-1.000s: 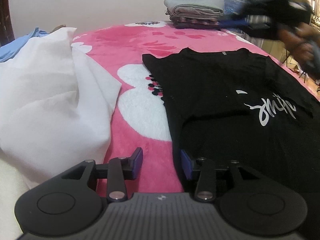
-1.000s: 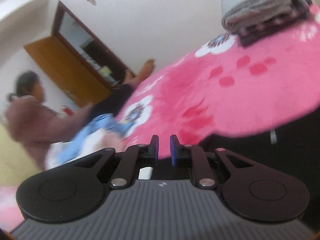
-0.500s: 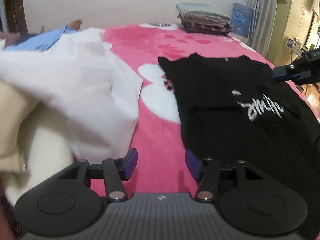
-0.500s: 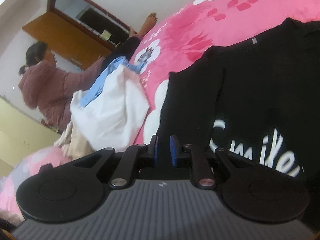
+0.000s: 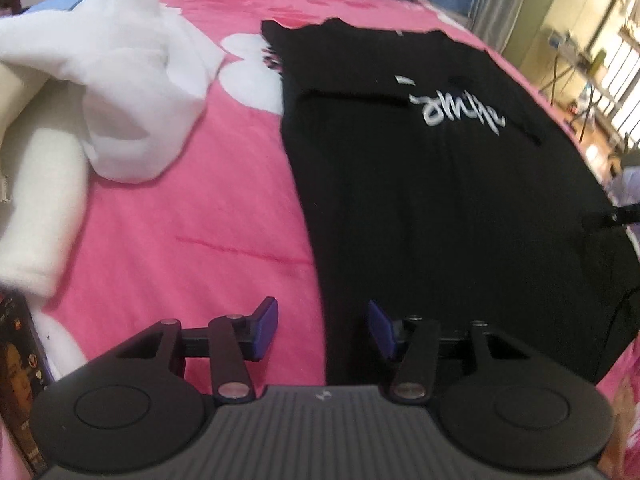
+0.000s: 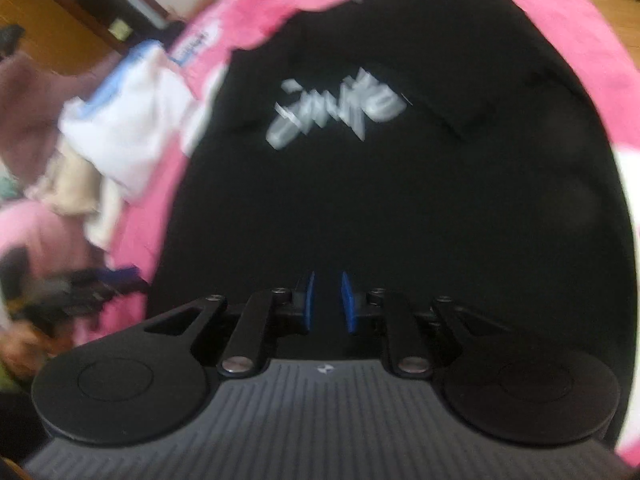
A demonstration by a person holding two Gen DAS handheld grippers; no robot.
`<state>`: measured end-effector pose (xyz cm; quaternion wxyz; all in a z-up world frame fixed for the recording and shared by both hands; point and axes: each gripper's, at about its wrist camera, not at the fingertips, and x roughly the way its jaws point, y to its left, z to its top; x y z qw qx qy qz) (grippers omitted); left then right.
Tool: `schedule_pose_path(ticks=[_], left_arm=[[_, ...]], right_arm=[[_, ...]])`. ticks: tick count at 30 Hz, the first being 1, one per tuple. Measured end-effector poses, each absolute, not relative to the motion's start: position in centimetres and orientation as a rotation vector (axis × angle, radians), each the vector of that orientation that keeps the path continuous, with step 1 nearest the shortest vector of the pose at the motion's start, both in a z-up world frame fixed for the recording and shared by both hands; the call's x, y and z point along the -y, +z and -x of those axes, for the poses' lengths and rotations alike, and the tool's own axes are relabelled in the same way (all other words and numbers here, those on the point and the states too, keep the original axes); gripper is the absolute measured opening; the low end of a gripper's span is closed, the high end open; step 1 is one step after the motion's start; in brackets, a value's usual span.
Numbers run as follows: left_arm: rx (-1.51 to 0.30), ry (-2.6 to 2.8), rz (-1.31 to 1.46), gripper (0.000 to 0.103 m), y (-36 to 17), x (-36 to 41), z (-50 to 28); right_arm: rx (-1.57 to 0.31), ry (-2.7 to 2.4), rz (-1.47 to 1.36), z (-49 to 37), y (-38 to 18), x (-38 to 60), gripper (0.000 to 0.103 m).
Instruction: Fold clothes
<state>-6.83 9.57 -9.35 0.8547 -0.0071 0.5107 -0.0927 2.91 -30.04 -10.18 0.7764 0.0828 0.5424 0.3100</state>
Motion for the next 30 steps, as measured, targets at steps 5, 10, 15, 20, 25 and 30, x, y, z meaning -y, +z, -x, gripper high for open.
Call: schedule_pose_path(ticks=[5, 10, 15, 20, 25, 30], left_arm=[[-1.101, -0.184, -0.061, 0.052, -10.4, -7.5, 9.2], [-1.101, -0.172, -0.18, 0.068, -10.9, -5.3, 12.2], [-1.11, -0.177, -0.221, 0.072, -11.0, -4.4, 12.7], [-1.133, -0.164, -0.185, 0.074, -11.0, -4.8, 12.4], [-1.131, -0.172, -0.198, 0.075, -11.0, -4.8, 12.7], [-1.136, -0.184, -0.2, 0.077, -11.0, -5.1, 12.8]], right_arm=[[-1.163, 0.703, 0.011, 1.3, -12.1, 28.6, 0.015], [-1.146, 0.827, 0.314, 3.4, -12.0, 26.1, 0.019], [-1.104, 0.897, 0.361, 3.0, -9.8, 23.5, 0.02], [-1.01, 0.953, 0.338, 3.4, -9.1, 20.2, 0.02], [-1.052, 0.981, 0.393, 4.6, -11.1, 18.7, 0.02], [-1.112, 0.959, 0.384, 5.3, -12.6, 19.6, 0.019]])
